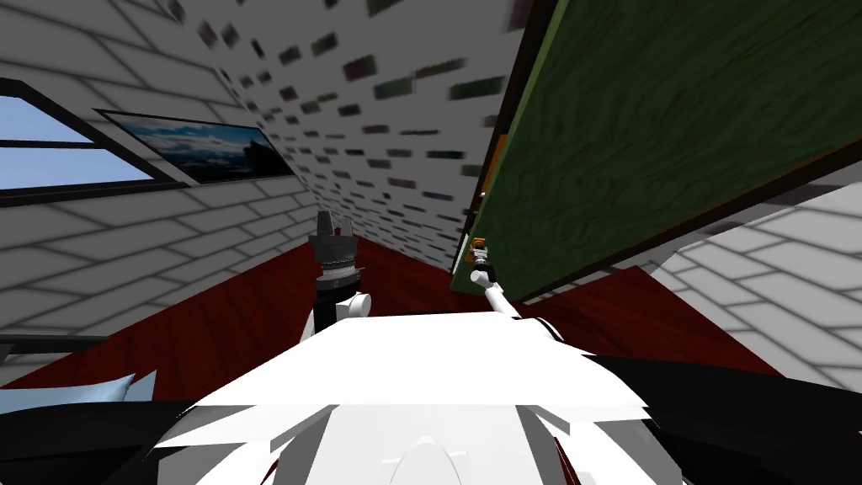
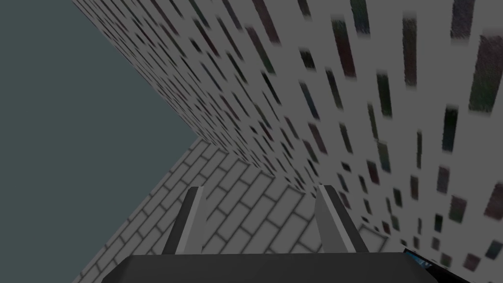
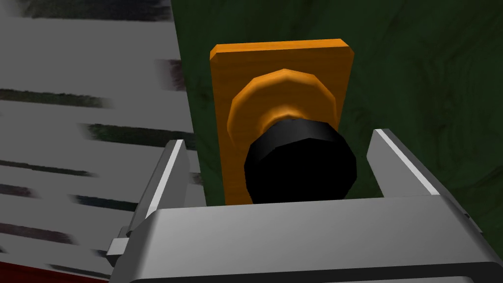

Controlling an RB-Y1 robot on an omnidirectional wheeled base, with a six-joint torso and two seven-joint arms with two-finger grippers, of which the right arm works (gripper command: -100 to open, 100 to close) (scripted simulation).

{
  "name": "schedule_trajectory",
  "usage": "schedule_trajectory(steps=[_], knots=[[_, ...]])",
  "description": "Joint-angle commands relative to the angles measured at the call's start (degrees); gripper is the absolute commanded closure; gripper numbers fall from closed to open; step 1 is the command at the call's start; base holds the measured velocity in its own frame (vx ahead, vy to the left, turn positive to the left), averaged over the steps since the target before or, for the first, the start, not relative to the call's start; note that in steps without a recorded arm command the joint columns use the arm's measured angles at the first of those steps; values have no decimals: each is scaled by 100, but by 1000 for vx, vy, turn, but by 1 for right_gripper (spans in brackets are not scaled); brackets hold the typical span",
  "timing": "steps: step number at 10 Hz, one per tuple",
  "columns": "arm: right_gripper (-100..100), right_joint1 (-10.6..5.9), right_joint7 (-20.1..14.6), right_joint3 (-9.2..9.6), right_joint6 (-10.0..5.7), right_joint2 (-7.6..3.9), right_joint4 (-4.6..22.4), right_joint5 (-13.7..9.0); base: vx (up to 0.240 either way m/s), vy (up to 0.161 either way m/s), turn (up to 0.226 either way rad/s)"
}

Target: Pull the door open

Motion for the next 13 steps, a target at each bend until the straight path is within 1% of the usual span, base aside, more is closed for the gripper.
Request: schedule_trajectory(steps=[1,2,7,8,10,13], knots=[[-100,0,0,0,0,0,0,0,56,-6,22],[100,0,0,0,0,0,0,0,-3,-2,-37],[100,0,0,0,0,0,0,0,-10,-3,1],[100,58,-149,101,5,-126,-38,-8,-123,-65,214],[100,111,-312,222,4,-248,-90,-15,-225,-95,193],[100,205,-604,438,2,-467,-184,-27,-234,-67,179]])
